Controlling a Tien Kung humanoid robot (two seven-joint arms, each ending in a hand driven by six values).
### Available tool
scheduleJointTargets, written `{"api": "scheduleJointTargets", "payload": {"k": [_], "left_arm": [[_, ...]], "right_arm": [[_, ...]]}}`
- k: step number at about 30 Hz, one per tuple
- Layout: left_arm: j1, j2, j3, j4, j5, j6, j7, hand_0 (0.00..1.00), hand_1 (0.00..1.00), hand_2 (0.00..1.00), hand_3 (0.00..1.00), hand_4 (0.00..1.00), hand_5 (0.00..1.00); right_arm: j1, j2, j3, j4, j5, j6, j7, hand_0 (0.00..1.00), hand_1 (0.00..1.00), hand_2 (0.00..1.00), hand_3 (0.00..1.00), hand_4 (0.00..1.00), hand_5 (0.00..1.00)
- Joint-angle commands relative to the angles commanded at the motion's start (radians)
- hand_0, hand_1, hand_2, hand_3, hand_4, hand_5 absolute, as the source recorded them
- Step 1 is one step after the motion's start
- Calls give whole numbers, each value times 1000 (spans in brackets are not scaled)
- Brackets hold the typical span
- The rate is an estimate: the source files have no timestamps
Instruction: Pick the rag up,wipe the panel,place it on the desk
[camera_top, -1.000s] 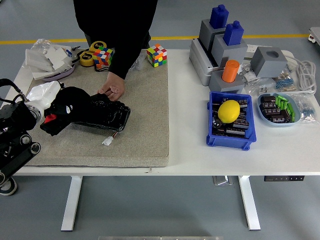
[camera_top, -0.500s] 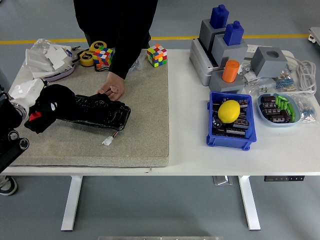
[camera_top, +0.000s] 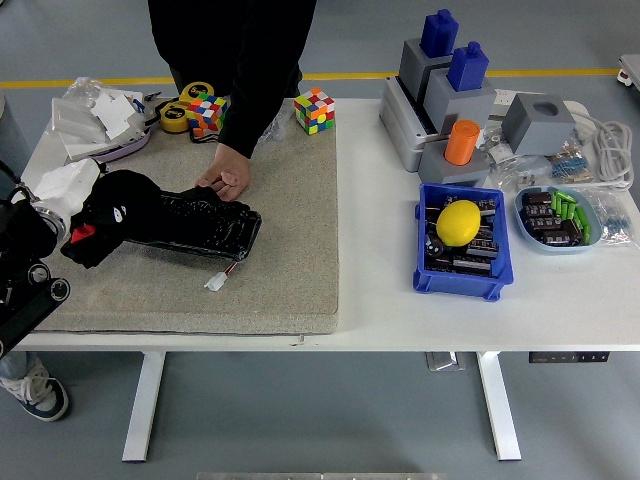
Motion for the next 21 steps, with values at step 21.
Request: {"api": "scheduleJointTargets", "payload": {"k": [21], "left_arm": [[-42, -72, 105, -107, 25, -15, 55, 265, 183, 435, 583, 565, 76]], "right_arm": [[1, -9, -10, -2, 8, 3, 7, 732, 667, 681, 617, 998, 567]]}}
